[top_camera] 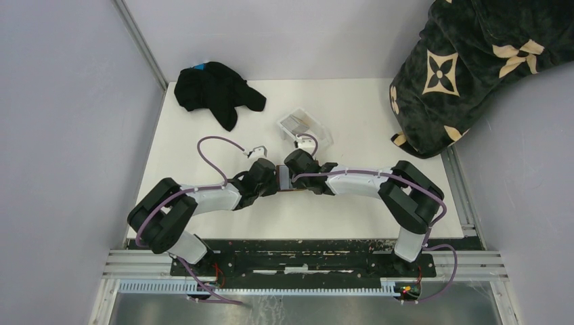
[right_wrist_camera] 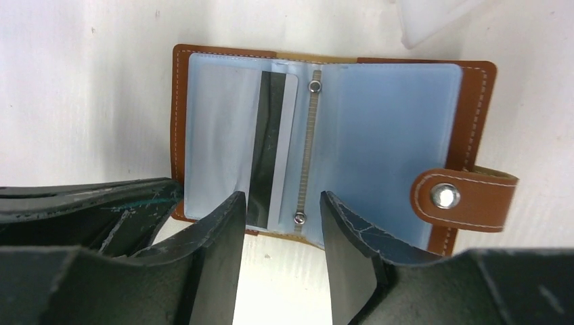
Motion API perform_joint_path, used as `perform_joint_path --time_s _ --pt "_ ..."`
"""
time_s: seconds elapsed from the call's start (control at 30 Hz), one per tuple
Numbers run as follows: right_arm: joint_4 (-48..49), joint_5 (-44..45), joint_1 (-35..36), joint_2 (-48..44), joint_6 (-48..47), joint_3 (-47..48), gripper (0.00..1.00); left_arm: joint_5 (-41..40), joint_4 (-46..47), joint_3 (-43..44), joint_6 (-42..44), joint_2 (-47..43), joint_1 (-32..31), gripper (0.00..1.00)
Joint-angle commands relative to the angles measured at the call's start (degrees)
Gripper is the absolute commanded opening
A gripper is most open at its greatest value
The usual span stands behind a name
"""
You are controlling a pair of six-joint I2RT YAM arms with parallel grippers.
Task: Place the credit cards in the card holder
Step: Insert the credit card into the card holder.
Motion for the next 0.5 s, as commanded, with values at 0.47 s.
perform_joint_path --time_s 0.47 --pt "-4.0 4.9 -0.3 -4.8 -3.2 2.6 0.5 -1.5 -18.0 0.2 1.7 -3.8 -1.2 0.23"
